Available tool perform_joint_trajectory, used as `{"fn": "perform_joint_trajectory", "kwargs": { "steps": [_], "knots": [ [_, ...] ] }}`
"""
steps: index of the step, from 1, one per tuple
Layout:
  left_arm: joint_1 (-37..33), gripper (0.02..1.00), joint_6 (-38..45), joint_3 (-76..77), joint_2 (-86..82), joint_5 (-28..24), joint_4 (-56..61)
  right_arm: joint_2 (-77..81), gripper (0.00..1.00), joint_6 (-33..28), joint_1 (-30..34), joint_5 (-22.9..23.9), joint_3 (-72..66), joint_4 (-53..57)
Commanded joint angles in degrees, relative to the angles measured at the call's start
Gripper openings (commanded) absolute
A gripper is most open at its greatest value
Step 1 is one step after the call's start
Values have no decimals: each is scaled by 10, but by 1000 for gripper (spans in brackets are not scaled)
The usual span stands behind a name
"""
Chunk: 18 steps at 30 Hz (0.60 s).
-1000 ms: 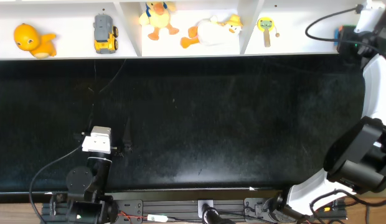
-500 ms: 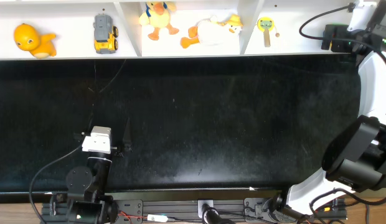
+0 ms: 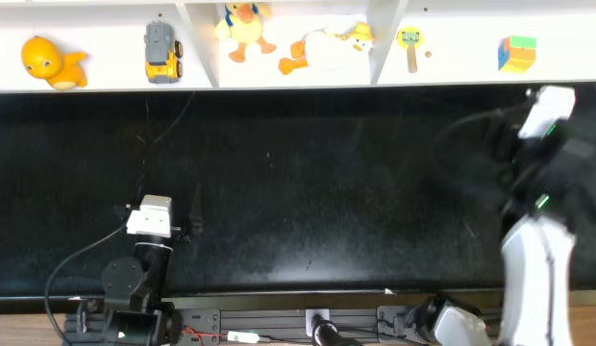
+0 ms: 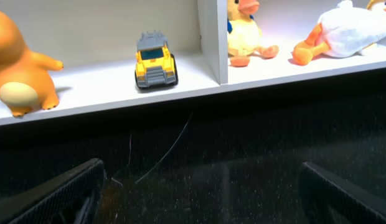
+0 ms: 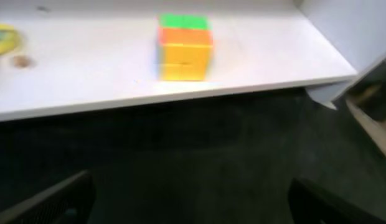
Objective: Store Toys
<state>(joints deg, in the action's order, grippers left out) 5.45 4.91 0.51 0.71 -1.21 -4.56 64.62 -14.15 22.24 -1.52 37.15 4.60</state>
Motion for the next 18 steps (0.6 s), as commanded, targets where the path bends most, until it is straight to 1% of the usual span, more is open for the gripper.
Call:
{"fn": "perform_joint_trajectory", "kwargs": {
  "steps": [1, 3, 5, 7, 14, 17, 18],
  "knots": [
    [2, 998, 9, -1, -5, 3, -2, -135, 996, 52, -116, 46, -145, -58],
    [2, 998, 9, -1, -5, 3, -2, -198, 993, 54, -173, 50, -192, -70],
    [2, 998, 9, -1, -5, 3, -2, -259, 996, 77, -216, 50, -230, -70],
    [2, 998, 9, -1, -5, 3, -2, -309, 996, 93, -235, 50, -259, -70],
    [2, 998, 9, -1, -5, 3, -2, -469, 996, 95, -233, 39, -367, -70],
    [2, 998, 9, -1, -5, 3, -2, -520, 993, 95, -233, 25, -369, -3],
    [2, 998, 9, -1, -5, 2, -2, -529, 996, 96, -233, 24, -369, 0]
  ]
}}
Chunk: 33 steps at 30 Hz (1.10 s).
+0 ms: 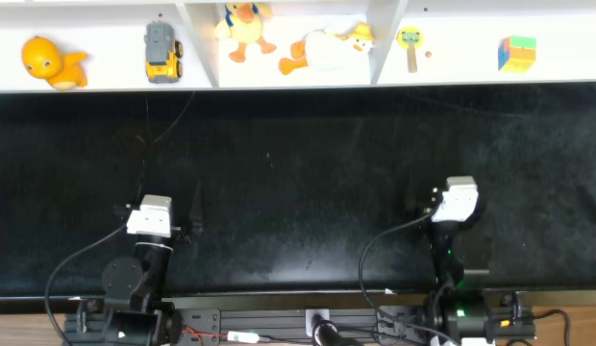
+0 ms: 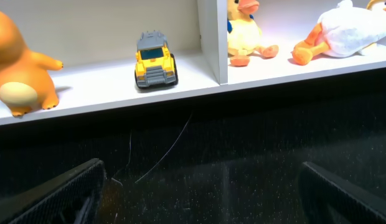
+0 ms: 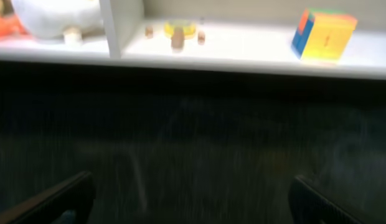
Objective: Store Toys
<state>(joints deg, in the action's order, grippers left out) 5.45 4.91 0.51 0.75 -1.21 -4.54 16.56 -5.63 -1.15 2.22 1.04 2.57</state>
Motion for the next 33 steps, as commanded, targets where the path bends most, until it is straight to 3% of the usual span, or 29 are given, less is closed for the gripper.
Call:
{"fn": "perform_joint_trajectory", "kwargs": {
  "steps": [1, 7, 33],
  "knots": [
    [2, 998, 9, -1, -6, 3, -2, -61, 996, 11, 1, -12, -8, 18],
    [2, 998, 9, -1, -6, 3, -2, -161, 996, -6, 6, -5, -8, 1],
    [2, 998, 9, -1, -6, 3, -2, -163, 996, -8, 21, -7, -8, 18]
  ]
}}
